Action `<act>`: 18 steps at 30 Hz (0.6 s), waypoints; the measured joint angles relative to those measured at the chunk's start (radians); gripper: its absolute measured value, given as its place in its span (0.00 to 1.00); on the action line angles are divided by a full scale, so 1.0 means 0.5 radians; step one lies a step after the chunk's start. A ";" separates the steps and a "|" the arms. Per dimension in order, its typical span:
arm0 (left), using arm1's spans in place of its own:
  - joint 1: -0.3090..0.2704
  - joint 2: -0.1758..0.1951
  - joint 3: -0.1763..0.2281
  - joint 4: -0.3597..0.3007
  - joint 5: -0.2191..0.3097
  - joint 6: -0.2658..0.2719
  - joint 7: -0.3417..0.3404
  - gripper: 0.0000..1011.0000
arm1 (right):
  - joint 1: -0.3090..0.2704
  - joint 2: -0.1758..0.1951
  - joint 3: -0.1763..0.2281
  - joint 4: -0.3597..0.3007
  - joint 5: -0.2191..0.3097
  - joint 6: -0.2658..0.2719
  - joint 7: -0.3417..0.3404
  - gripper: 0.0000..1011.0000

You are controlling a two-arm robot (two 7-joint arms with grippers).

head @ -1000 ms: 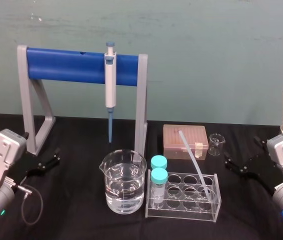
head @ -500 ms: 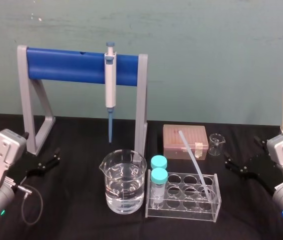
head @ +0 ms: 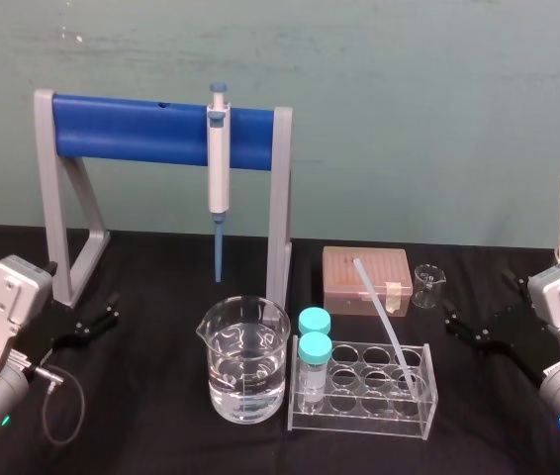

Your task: Pick up the stirring rod with one hand, then place it down.

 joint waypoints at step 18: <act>0.000 0.000 0.000 0.000 0.000 0.000 0.000 0.99 | 0.000 0.000 0.000 0.000 0.000 0.000 0.000 0.99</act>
